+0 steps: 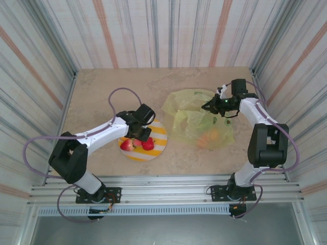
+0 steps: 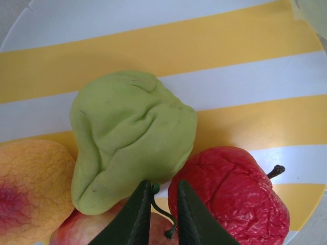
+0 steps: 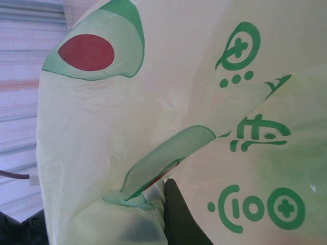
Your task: Place the fruits into the plastic bag
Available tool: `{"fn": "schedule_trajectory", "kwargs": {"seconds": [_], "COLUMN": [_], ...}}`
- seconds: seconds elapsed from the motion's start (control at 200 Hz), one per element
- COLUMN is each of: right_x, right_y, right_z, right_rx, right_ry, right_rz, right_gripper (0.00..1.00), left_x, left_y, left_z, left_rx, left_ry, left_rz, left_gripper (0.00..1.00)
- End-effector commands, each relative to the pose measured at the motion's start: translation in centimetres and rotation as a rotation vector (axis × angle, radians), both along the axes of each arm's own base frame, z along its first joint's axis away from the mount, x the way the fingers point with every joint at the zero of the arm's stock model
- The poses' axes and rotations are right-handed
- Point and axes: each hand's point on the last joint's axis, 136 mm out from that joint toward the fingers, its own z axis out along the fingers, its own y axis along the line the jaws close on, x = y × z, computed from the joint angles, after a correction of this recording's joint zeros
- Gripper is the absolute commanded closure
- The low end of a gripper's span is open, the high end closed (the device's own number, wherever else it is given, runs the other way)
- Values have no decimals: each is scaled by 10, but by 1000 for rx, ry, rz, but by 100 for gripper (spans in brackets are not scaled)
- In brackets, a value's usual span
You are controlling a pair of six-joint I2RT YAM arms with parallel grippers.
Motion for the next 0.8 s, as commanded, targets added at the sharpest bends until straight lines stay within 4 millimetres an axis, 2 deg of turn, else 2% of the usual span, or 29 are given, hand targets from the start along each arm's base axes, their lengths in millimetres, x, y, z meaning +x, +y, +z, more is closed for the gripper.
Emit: {"fn": "schedule_trajectory", "kwargs": {"seconds": [0.0, 0.22, 0.381, 0.581, 0.797], "right_x": [-3, -4, -3, -2, -2], "right_y": [-3, -3, -4, -2, 5], "right_z": [-6, -8, -5, 0, 5], "right_rx": [-20, -22, -21, -18, -7], "right_ry": [5, 9, 3, -7, -20], "right_rz": [7, 8, 7, 15, 40], "right_gripper": [100, 100, 100, 100, 100], "left_x": [6, 6, 2, -1, 5], "left_y": [5, 7, 4, -6, -40], "left_z": [5, 16, 35, 81, 140], "left_rx": [21, 12, -37, -172, -472], "left_ry": [-24, -42, -60, -135, -263], "left_rz": [8, 11, 4, -1, -24], "left_gripper": [84, 92, 98, 100, 100]}}
